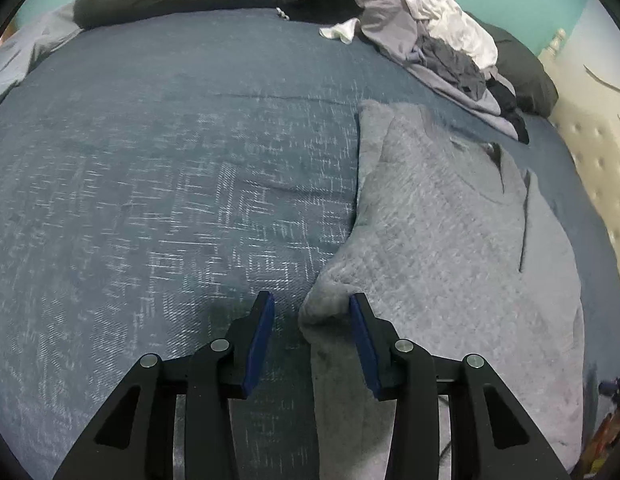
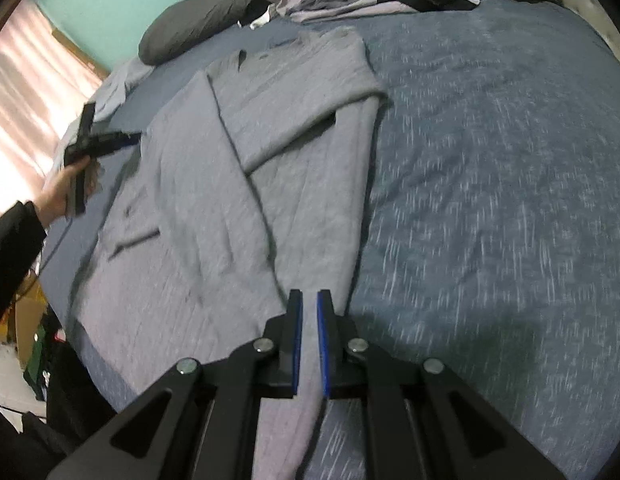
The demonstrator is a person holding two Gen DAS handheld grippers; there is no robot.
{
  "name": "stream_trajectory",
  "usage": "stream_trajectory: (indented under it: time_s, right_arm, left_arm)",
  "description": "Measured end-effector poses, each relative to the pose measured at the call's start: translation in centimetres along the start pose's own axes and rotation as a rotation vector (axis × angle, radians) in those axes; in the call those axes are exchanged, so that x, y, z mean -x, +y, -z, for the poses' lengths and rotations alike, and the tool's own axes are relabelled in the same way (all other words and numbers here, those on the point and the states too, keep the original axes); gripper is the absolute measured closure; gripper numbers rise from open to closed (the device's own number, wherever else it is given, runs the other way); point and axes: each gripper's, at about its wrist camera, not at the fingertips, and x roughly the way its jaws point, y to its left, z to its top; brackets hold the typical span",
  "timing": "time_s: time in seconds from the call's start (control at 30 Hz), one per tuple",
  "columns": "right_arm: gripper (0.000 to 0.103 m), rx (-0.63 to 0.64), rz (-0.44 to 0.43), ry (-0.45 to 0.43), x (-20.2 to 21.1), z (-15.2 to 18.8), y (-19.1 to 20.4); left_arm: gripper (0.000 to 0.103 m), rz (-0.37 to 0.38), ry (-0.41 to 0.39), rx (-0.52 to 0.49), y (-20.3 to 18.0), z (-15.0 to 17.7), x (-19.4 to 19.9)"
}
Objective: Fold clothes
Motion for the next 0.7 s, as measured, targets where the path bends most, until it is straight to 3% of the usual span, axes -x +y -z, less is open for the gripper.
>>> stream_trajectory:
  time_s: [0.1, 0.17, 0.27, 0.5, 0.7]
  right_arm:
    - [0.096, 0.006, 0.0, -0.017, -0.5, -1.5, -0.1]
    - [0.096, 0.008, 0.001, -0.023, -1.0, -2.4, 0.0]
    - [0.096, 0.014, -0.001, -0.029, -1.7, -3.7, 0.1]
    - [0.096, 0.027, -0.004, -0.031, -2.7, -4.9, 0.5]
    - [0.096, 0.033, 0.002, -0.028, -3.1, -5.2, 0.2]
  left_arm:
    - [0.061, 0.016, 0.004, -0.012, 0.1, 0.1, -0.7]
    - [0.085, 0.042, 0.006, -0.014, 0.2, 0.2, -1.0]
    - [0.09, 0.052, 0.003, -0.017, 0.2, 0.3, -1.2]
    - [0.093, 0.049, -0.03, 0.025, 1.1, 0.4, -0.5]
    - [0.091, 0.067, 0.012, 0.048, 1.1, 0.2, -1.3]
